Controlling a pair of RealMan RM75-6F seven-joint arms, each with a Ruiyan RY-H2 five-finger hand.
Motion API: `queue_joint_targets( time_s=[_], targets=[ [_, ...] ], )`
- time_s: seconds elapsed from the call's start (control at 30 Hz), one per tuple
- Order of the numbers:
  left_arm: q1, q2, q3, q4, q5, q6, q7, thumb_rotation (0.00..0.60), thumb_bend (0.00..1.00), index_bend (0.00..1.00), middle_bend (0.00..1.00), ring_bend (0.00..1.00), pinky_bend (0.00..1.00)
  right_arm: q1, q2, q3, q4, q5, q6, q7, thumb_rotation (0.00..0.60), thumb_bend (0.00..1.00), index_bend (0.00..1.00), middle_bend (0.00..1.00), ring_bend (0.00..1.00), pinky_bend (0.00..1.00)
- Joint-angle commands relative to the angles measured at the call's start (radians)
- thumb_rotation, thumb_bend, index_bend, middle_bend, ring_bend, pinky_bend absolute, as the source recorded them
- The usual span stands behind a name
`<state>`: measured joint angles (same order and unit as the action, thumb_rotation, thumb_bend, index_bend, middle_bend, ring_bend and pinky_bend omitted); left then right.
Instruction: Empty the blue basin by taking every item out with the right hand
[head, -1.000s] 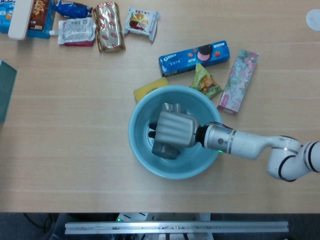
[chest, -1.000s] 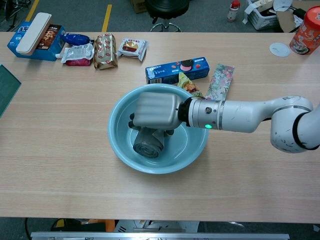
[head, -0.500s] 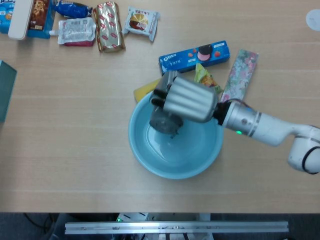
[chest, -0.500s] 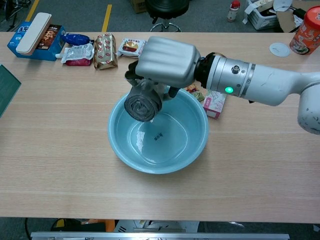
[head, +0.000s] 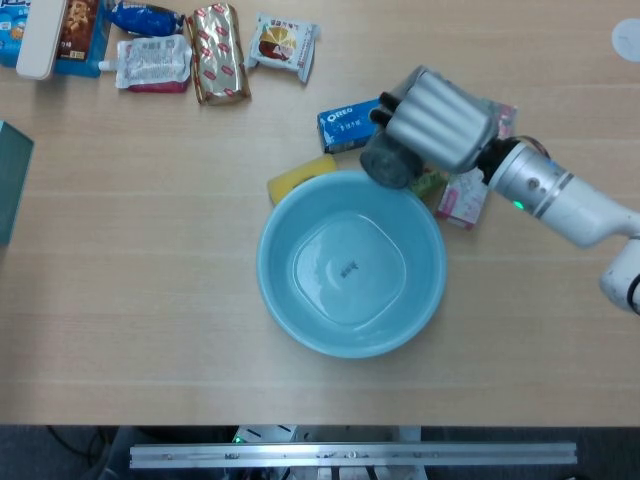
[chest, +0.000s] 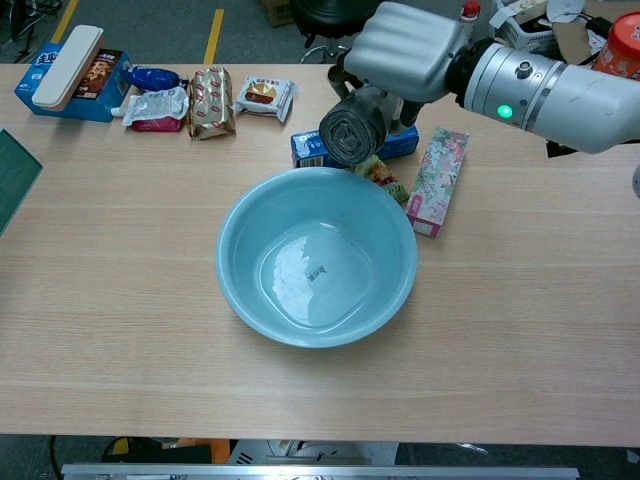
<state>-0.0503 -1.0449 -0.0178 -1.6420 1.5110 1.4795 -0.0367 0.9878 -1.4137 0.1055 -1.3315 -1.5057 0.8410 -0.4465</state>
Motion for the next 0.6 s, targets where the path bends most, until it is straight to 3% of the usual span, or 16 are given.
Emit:
queue_joint_targets(
  time_s=[0.03,0.33,0.43,0.47,0.6],
  targets=[
    [-0.001,0.0,0.001,-0.001,0.0,-0.001,0.002,0.6,0.36,0.4,0.38,0.32,0.31,0.005,-0.028,0.0,0.043,0.045,-0.051,-0.034,0.6,0.57,0.89,0.73,0.77,0.87],
    [0.008,0.011,0.002,-0.004,-0.011,0.007,-0.003,0.6,0.36,0.4,0.38,0.32,0.31,0.033,-0.122,0.009,0.137,0.132,-0.139,-0.036,0.6,0.56,0.89,0.72,0.77,0.87],
    [0.008,0.01,0.004,-0.001,-0.01,0.006,-0.004,0.6,0.36,0.4,0.38,0.32,0.31,0.041,-0.136,-0.001,0.155,0.162,-0.173,-0.086,0.6,0.56,0.85,0.68,0.69,0.85],
    [0.008,0.009,0.005,0.0,-0.009,0.005,-0.006,0.6,0.36,0.4,0.38,0.32,0.31,0.044,-0.136,-0.004,0.151,0.184,-0.191,-0.11,0.6,0.56,0.82,0.65,0.65,0.83],
    [0.006,0.006,0.005,0.003,-0.008,0.002,-0.009,0.6,0.36,0.4,0.38,0.32,0.31,0.047,-0.119,-0.007,0.11,0.257,-0.213,-0.194,0.6,0.56,0.42,0.42,0.39,0.58]
  ],
)
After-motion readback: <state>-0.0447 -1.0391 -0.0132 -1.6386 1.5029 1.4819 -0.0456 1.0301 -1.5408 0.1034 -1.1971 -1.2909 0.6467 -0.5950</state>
